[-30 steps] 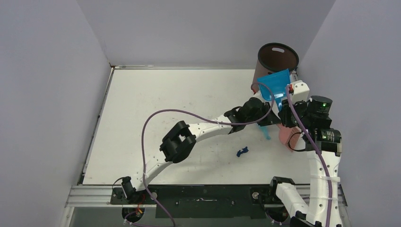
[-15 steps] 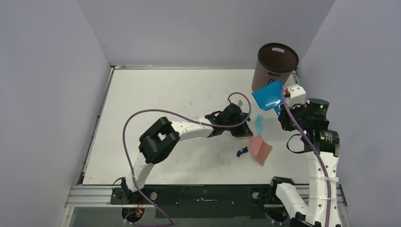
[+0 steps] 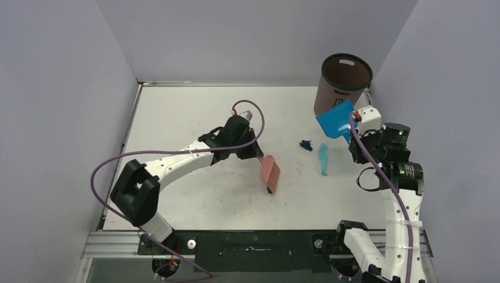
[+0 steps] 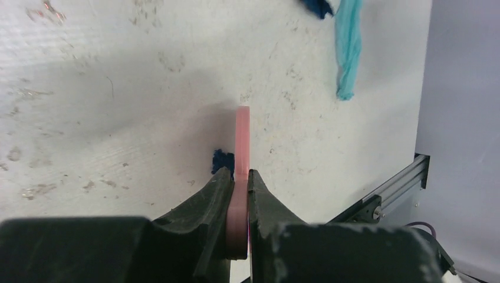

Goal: Sweep away the paper scraps from the table

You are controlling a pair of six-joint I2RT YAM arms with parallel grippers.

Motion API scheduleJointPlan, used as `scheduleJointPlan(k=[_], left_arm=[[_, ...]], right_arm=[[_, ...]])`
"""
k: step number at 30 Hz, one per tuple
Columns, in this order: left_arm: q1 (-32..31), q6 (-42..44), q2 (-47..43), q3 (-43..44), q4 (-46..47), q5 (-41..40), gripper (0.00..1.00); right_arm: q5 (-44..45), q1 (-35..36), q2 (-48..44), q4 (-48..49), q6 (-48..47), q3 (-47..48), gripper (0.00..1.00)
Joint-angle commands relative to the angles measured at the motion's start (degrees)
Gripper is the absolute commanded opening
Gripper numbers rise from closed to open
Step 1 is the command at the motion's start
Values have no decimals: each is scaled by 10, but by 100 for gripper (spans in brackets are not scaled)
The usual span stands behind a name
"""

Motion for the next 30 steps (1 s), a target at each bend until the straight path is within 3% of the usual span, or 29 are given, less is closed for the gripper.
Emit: scheduleJointPlan(k=[1,6,17,23,27,30], left_arm=[[-1,72,-81,48,-5,-65,0],[0,27,-52,82,122,-65,0],[-23,-121,267,346,247,1,0],[-48,-190,404,461,263,19,0],[-48,-200,423,450,215,-7,0],[-32,-224,386,358,234,-28,0]], right_arm=[[15,0,0,12,7,3,5],[34,0,1,8,13,11,5],[69,-31,-33,-15,-6,-9,5],[62,-44,-34,-23,-11,-13,5],[57,-45,-33,-30,-24,-14,5],[58,-44,-39,-31,-40,-28,5]])
